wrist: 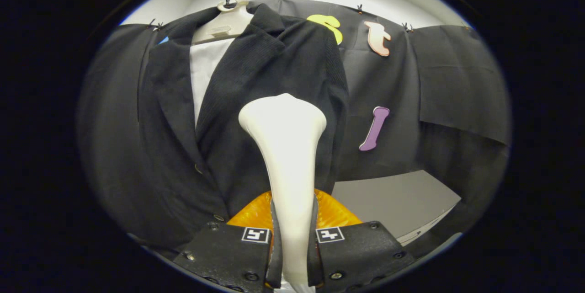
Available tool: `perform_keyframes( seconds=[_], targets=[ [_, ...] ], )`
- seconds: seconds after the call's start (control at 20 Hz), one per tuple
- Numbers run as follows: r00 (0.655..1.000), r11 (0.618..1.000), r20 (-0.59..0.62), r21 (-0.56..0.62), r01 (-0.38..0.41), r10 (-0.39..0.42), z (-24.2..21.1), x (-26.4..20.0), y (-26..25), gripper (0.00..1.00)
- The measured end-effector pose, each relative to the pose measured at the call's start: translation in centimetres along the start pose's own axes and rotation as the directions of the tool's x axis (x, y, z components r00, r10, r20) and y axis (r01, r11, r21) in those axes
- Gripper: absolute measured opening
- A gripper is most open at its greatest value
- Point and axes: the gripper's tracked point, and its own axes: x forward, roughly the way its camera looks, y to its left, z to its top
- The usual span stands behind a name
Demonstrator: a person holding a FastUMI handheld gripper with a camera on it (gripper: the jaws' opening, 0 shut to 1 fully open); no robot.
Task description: Iron the clothes twice with a garment steamer, once on the left side and once on the right side.
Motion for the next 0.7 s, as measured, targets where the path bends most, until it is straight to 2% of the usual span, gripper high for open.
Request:
perform_keyframes(
  seconds=[0.7],
  targets=[
    [0.992,1.000,-0.130,-0.029,0.005,-0.009,-10.1,0.5,0.0,0.24]
  ],
)
